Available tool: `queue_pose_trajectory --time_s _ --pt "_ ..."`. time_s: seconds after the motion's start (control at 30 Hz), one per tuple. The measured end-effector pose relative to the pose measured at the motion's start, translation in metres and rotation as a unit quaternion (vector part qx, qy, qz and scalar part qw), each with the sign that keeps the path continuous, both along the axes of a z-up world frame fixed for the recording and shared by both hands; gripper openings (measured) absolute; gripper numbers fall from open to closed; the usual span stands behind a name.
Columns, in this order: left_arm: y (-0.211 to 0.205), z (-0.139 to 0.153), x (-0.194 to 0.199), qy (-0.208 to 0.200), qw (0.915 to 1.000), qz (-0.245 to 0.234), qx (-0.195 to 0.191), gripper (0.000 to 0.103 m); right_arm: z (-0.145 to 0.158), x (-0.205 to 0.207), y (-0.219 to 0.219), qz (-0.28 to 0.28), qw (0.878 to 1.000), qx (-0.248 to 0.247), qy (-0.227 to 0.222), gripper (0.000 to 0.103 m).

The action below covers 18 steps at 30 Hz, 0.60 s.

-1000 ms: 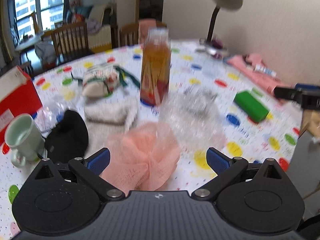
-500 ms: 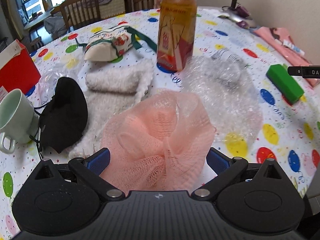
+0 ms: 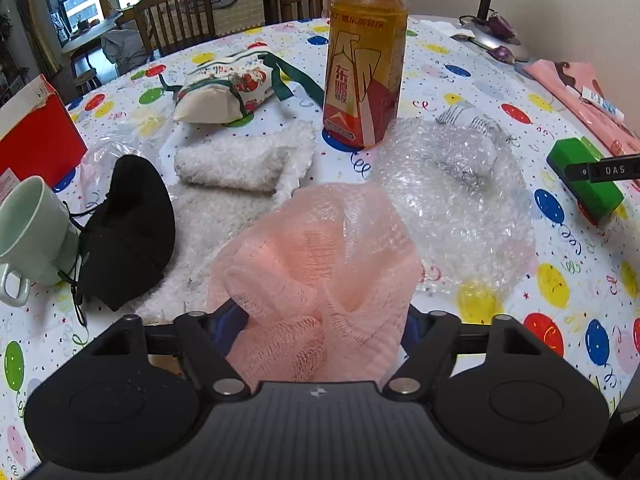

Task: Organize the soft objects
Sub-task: 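Grasp the pink mesh bath puff with the left tool while the right tool grasps the green sponge, then carry the bath puff and green sponge with both tools over the red box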

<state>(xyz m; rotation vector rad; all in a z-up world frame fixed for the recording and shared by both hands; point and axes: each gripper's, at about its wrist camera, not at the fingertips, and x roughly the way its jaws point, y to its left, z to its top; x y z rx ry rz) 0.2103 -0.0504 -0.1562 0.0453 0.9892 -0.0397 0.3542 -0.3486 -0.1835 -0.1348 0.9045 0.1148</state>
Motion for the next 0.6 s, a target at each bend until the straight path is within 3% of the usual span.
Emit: queue_pose_trajectory --time_s 0.23,0.37,0.6 --pt "0.001 0.009 -0.002 -0.004 0.9998 0.016 -0.014 0.049 -0.004 0.003 -0.008 0.008 1.000 0.012 0.014 0.070" --pt "0.005 0.014 -0.005 -0.009 0.9993 0.027 -0.024 0.035 -0.003 0.003 -0.011 0.016 0.999 0.023 0.017 0.068" --pt "0.009 0.023 -0.008 -0.017 0.9982 0.045 -0.035 0.027 0.008 0.001 -0.013 0.031 0.998 0.042 0.019 0.066"
